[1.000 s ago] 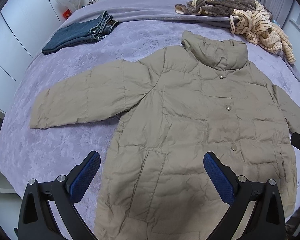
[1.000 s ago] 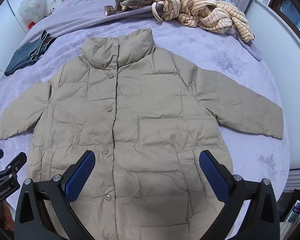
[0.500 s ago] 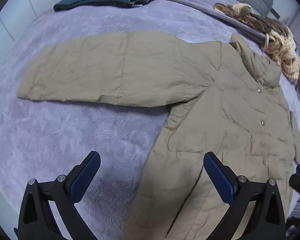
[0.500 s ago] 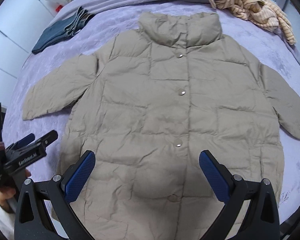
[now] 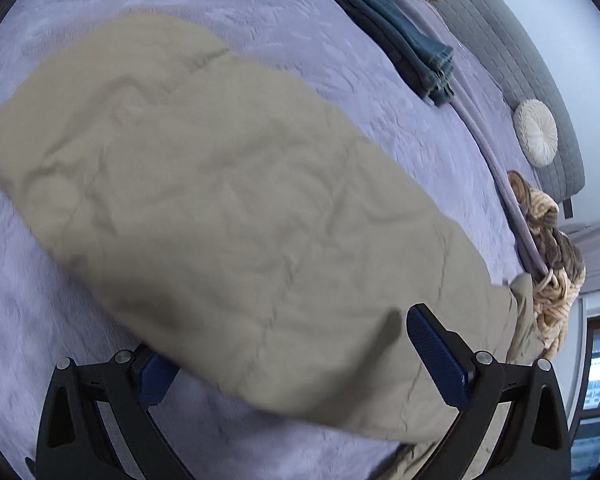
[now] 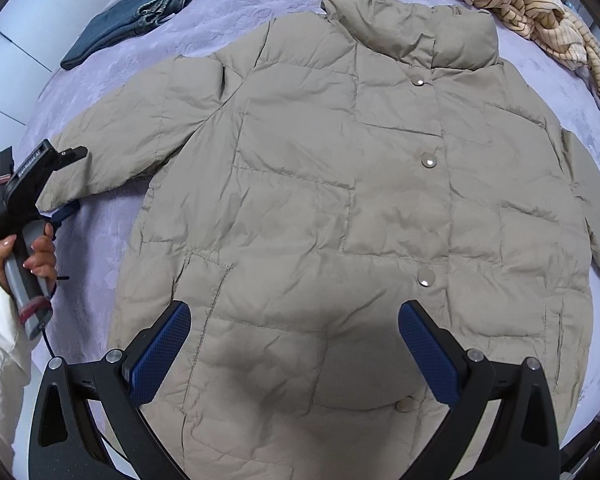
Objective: Fold large clothes
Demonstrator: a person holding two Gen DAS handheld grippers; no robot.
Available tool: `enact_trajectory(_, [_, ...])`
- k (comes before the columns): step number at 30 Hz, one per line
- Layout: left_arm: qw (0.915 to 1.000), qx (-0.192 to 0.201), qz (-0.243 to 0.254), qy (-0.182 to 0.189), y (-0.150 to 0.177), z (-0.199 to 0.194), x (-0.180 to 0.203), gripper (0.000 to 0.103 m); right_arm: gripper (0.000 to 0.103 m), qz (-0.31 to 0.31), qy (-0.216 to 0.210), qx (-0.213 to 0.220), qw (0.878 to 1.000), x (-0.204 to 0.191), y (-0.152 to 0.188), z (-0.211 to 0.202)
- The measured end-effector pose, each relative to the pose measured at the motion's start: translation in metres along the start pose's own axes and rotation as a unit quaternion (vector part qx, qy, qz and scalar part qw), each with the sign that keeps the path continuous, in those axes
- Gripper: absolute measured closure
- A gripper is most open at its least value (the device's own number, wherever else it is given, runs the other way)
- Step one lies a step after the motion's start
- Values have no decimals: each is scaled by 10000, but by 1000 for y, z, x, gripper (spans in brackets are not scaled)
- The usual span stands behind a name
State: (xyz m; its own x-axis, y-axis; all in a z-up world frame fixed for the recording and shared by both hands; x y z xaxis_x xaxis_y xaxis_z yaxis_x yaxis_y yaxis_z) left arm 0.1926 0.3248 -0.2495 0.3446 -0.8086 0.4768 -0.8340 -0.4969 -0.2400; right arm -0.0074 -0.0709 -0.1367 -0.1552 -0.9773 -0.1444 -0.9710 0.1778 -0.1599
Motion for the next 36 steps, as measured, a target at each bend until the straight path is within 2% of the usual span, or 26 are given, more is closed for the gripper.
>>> enact_trajectory(1, [9999, 88, 10, -109, -10, 2, -3, 14, 0, 52, -30, 32, 10000, -3, -3, 2])
enact_trajectory(2, [9996, 136, 24, -248, -21, 4, -5, 39, 0, 115, -77, 71, 9999, -6, -7, 4])
enact_trajectory(3, [9994, 144, 44, -315, -28, 6, -8, 54, 0, 180, -142, 112, 9997, -10, -11, 6])
enact_trajectory(4, [9997, 158, 45, -172, -35, 7, -9, 87, 0, 233, -212, 150, 9994, -13, -16, 8])
enact_trajectory(5, [9998, 175, 24, 82, -42, 6, -9, 96, 0, 282, -303, 198, 9989, -19, -21, 10])
enact_trajectory(7, [9991, 401, 157, 31, -50, -7, -7, 96, 0, 348, -472, 304, 9978, -30, -32, 14])
enact_trajectory(9, [9956, 668, 636, -171, -51, -26, 6, 96, 0, 436, -679, 453, 9957, -43, -45, 18])
enact_trajectory(11, [9888, 938, 1130, -259, -51, -50, 24, 96, 9, 566, -999, 586, 9917, -55, -57, 23])
enact_trajectory(12, [9851, 1058, 1329, -251, -49, -63, 32, 96, 33, 640, -1216, 573, 9888, -61, -63, 28])
enact_trajectory(13, [9814, 1156, 1515, -225, -47, -75, 41, 96, 69, 723, -1416, 512, 9859, -67, -68, 34])
enact_trajectory(14, [9777, 1248, 1678, -185, -45, -87, 51, 96, 82, 821, -1611, 465, 9824, -72, -73, 41])
enact_trajectory(15, [9736, 1345, 1840, -148, -43, -97, 61, 96, 88, 906, -1832, 457, 9778, -79, -79, 48])
enact_trajectory(18, [9589, 1579, 2356, -42, -32, -123, 101, 96, 89, 981, -2243, 489, 9683, -99, -95, 64])
enact_trajectory(21, [9432, 1657, 2873, 203, -14, -140, 143, 96, 89, 1107, -2572, 302, 9595, -117, -105, 91])
enact_trajectory(24, [9362, 1423, 3162, 567, 9, -139, 186, 96, 89, 1177, -2602, 121, 9583, -123, -105, 111])
enact_trajectory(27, [9276, 1241, 3452, 702, 34, -127, 226, 96, 90, 1200, -2663, -118, 9563, -127, -100, 121])
enact_trajectory(29, [9251, 1089, 3539, 845, 48, -119, 250, 96, 90, 1090, -2756, -219, 9548, -127, -95, 117])
enact_trajectory(32, [9175, 907, 3759, 934, 73, -103, 284, 96, 90, 1041, -2823, -231, 9534, -105, -85, 98])
enact_trajectory(34, [9045, 812, 4099, 854, 96, -88, 307, 96, 89, 1186, -2768, -94, 9535, -73, -77, 80])
enact_trajectory(36, [8885, 628, 4486, 732, 124, -64, 329, 96, 90, 1345, -2466, 145, 9596, -28, -68, 63])
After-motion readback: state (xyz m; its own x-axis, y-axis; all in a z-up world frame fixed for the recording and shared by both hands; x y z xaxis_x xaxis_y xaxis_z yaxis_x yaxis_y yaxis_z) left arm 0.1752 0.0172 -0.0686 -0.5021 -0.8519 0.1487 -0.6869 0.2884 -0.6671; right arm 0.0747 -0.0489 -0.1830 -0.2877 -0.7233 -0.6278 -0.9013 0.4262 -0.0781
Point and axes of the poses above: each gripper's, at about its wrist camera, not at the fingertips, and z roughly the way its jaws point, x to its right, y to its underside, the point moved 7 cm from there along z, roughly the way its jaws point, and after that the axes turned 4 degrees about z, right-handed, at the moved point
